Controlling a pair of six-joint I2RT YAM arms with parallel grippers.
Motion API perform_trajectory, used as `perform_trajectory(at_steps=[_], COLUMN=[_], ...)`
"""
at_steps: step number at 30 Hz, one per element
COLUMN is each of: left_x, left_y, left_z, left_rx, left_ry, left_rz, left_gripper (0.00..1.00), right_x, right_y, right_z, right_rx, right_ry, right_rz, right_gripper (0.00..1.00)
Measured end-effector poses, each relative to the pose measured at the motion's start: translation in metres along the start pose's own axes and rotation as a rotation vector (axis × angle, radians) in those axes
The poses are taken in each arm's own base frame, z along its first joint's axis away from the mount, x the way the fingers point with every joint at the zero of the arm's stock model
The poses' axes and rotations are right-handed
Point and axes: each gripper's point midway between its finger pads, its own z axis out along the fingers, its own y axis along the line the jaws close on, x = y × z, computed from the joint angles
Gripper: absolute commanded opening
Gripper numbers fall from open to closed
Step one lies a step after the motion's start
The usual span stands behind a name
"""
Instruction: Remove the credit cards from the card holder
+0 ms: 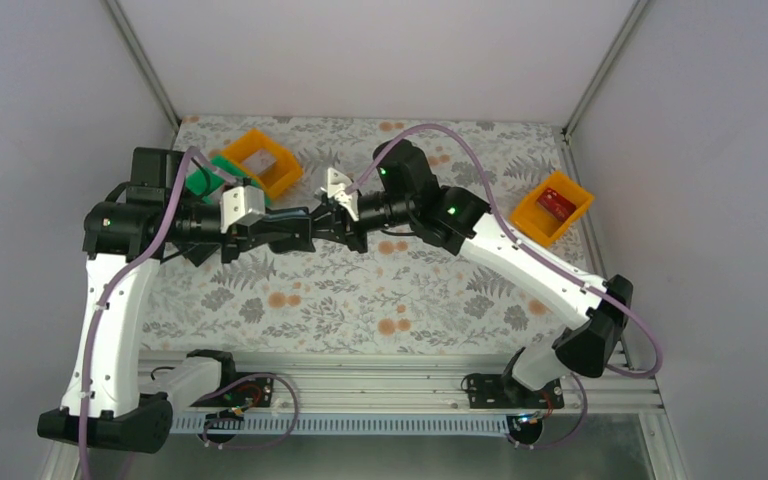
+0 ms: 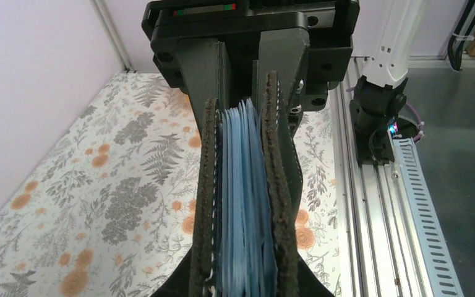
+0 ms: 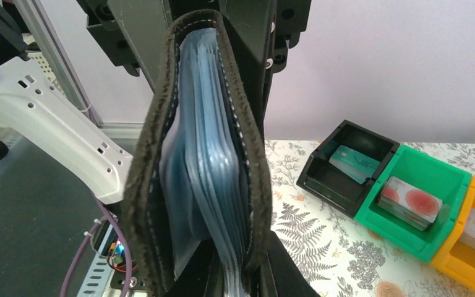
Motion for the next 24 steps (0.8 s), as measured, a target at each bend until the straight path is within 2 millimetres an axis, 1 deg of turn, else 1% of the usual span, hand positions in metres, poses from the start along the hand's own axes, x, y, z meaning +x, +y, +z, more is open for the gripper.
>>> perform_trajectory(at_steps=[1, 4, 5, 6, 7, 9, 10, 11, 12, 14, 16, 18, 20, 24], left_x=[0.000, -0.002, -0.003, -0.005, -0.005, -0.003, -0.001, 0.004, 0.006, 0.015, 0.020, 0.025, 0.030, 0.032], left_y=[0.001, 0.005, 0.009, 0.015, 0.026, 0.048, 0.063, 0.083, 0.091, 0.121, 0.143, 0.152, 0.152, 0.146], left_z=[0.000, 0.000, 0.000, 0.000, -0.002, -0.006, -0.009, -0.014, -0.016, -0.024, -0.026, -0.020, -0.010, 0.005], left_rx=[0.000, -0.010, -0.025, -0.054, -0.105, -0.207, -0.276, -0.366, -0.404, -0.517, -0.565, -0.572, -0.559, -0.530], left_ry=[0.000, 0.000, 0.000, 0.005, 0.018, 0.055, 0.085, 0.126, 0.143, 0.211, 0.245, 0.259, 0.264, 0.262], left_rz=[0.000, 0.008, 0.013, 0.009, 0.001, -0.016, -0.023, -0.032, -0.035, -0.069, -0.109, -0.142, -0.164, -0.176], left_gripper=[0.33, 0.84, 0.97, 1.00, 1.00, 1.00, 1.00, 1.00, 1.00, 1.00, 1.00, 1.00, 1.00, 1.00], right_x=[0.000, 0.001, 0.003, 0.006, 0.009, 0.014, 0.016, 0.017, 0.016, 0.010, 0.014, 0.024, 0.030, 0.027], right_y=[-0.001, -0.005, -0.009, -0.013, -0.019, -0.038, -0.048, -0.062, -0.078, -0.110, -0.126, -0.138, -0.145, -0.156], right_z=[0.000, -0.001, -0.002, -0.002, -0.002, -0.006, -0.009, -0.013, -0.016, -0.018, -0.019, -0.019, -0.020, -0.021], right_rx=[0.005, 0.026, 0.042, 0.064, 0.094, 0.198, 0.252, 0.322, 0.393, 0.520, 0.594, 0.655, 0.697, 0.743], right_ry=[-0.001, -0.007, -0.008, -0.003, 0.002, 0.010, 0.013, 0.021, 0.022, -0.010, -0.035, -0.047, -0.062, -0.122], right_rz=[0.007, 0.058, 0.089, 0.125, 0.165, 0.270, 0.320, 0.388, 0.446, 0.535, 0.606, 0.679, 0.728, 0.782], right_gripper=[0.04, 0.04, 0.04, 0.04, 0.04, 0.04, 0.04, 0.04, 0.04, 0.04, 0.04, 0.04, 0.04, 0.04])
